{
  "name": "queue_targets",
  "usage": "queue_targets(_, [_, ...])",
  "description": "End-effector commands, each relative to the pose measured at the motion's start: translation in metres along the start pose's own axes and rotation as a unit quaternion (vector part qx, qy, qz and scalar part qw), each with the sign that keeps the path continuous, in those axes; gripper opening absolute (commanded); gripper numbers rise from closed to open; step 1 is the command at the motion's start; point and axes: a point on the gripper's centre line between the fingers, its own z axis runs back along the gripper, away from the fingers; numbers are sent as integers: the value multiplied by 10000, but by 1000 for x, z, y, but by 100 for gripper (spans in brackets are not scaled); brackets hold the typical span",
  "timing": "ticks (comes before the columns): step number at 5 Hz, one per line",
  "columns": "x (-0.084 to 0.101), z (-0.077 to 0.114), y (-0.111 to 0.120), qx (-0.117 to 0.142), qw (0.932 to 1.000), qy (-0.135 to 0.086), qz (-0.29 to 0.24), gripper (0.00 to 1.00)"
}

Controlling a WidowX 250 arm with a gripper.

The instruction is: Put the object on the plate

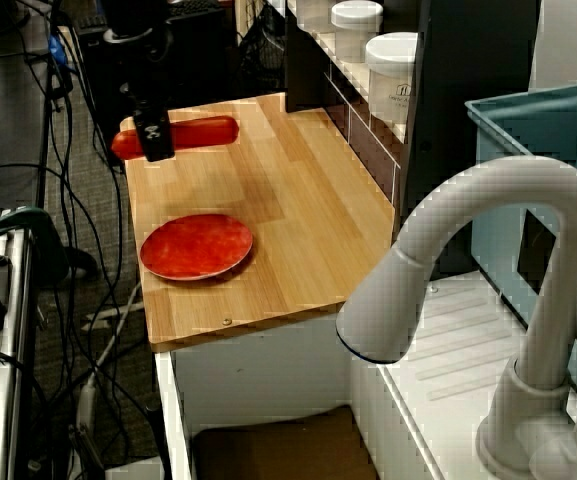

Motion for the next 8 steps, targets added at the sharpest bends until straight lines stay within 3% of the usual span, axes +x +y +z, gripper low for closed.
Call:
queue_targets(1, [-22,5,-41,87,9985,-200,-509,0])
queue_targets(2, [-25,1,-54,104,9981,-262,-550,0])
queue_targets(3, [-20,-17,-63,195,9981,-157,-572,0])
queue_targets(5, [-7,-52,-69,407,9978,-33,-514,0])
queue_targets(6, [-6,-56,-67,456,9977,-5,-508,0])
queue_targets(7, [-5,-55,-64,605,9969,70,-496,100])
queue_targets(8, [-3,-54,-59,601,9971,163,-433,100])
